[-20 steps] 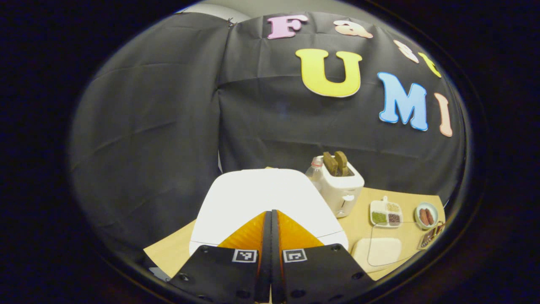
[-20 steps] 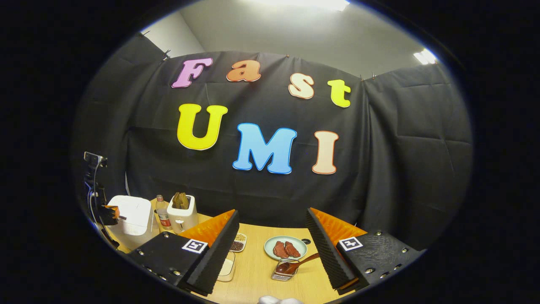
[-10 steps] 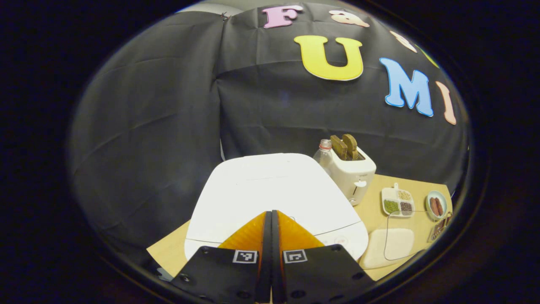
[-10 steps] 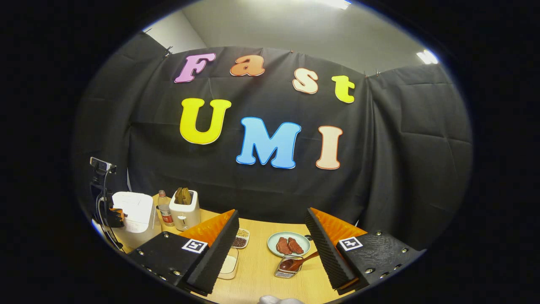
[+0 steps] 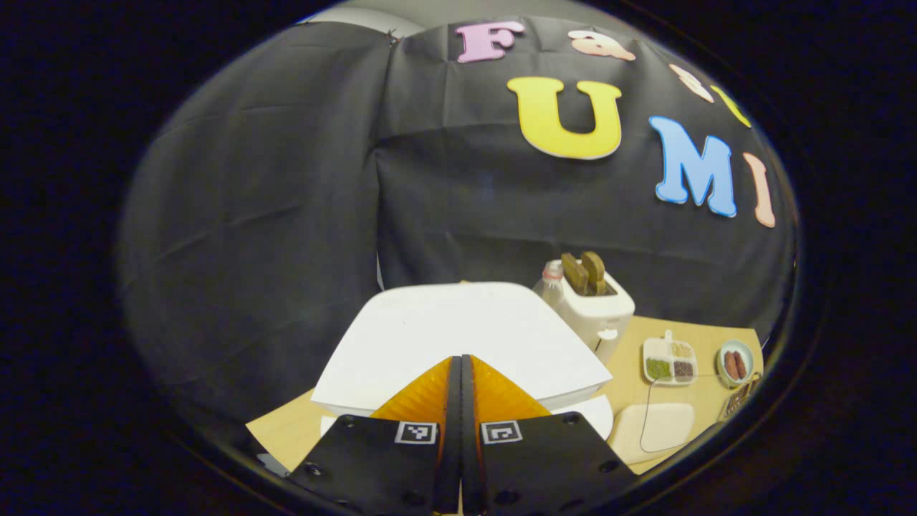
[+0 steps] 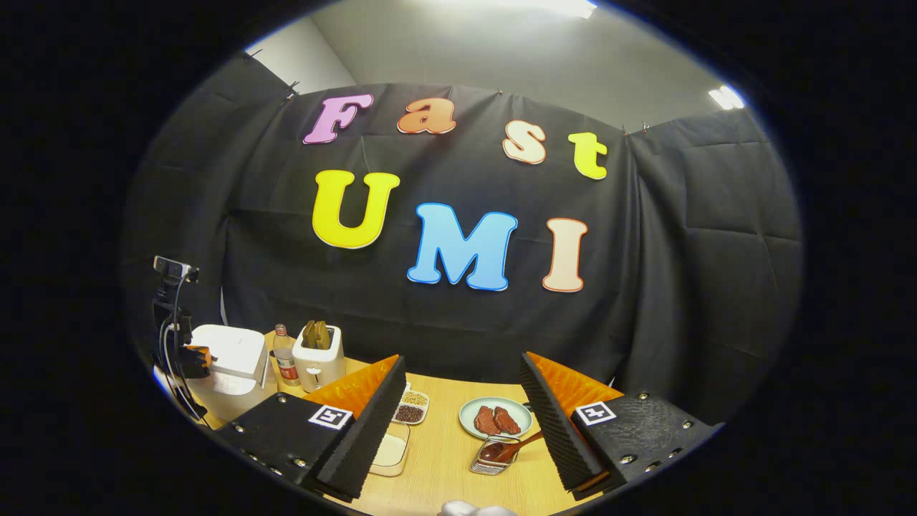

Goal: Close the left gripper, press the button to open the rice cooker; take a wooden spoon from the chopstick holder with the right hand, scoop a spoonful of rice and pour it into the rice cooker, then put the wooden spoon back into the chopstick holder.

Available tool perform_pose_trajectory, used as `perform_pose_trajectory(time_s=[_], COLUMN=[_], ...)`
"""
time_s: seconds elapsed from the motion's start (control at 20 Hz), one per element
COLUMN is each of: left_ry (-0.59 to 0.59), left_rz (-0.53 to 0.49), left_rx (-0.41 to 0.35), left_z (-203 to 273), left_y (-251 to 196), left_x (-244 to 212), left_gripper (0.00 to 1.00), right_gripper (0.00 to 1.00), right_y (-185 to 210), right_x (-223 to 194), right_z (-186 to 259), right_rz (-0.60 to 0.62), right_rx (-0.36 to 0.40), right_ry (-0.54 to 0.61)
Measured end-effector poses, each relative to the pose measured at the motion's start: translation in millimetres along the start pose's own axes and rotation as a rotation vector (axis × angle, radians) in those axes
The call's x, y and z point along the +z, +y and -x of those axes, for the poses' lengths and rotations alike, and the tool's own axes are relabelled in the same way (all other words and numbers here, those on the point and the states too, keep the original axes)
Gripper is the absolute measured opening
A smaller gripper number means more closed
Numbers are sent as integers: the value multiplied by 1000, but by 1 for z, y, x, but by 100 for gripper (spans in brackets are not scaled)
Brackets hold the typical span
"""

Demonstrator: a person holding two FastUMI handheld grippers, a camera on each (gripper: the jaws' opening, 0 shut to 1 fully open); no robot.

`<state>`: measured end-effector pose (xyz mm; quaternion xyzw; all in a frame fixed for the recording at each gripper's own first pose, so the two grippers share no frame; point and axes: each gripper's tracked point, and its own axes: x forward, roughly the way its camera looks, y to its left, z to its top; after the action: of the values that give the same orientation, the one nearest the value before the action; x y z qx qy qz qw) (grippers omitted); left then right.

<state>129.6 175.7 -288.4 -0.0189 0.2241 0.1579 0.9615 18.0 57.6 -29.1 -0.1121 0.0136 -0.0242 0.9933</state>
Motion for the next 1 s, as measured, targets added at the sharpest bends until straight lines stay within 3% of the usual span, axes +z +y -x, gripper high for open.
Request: perform_pose_trajectory(time_s=[0.15,0.25,0.6,0.75,0.9,1.0], left_ry=[-265,-352,-379,-340,-346,-366], left_rz=[-39,-57,-72,-59,-39,-27], left_rx=[-12,-52,-211,-273,-273,-279], left_z=[39,68,140,155,164,171], left_y=[2,-10,-47,-61,-60,-61], left_x=[81,109,115,102,105,112], left_gripper=[9,9,13,75,98,98], right_gripper=[97,97,97,97,97,97], right_y=[-1,-3,-25,-34,-45,-52], right_x=[10,7,-1,-14,-45,-70], right_z=[5,5,-1,-1,-1,1], right_rz=[0,-1,-86,-116,-149,-179], right_rx=[1,-5,-59,-85,-115,-130], right_ry=[-87,-86,-54,-32,22,65])
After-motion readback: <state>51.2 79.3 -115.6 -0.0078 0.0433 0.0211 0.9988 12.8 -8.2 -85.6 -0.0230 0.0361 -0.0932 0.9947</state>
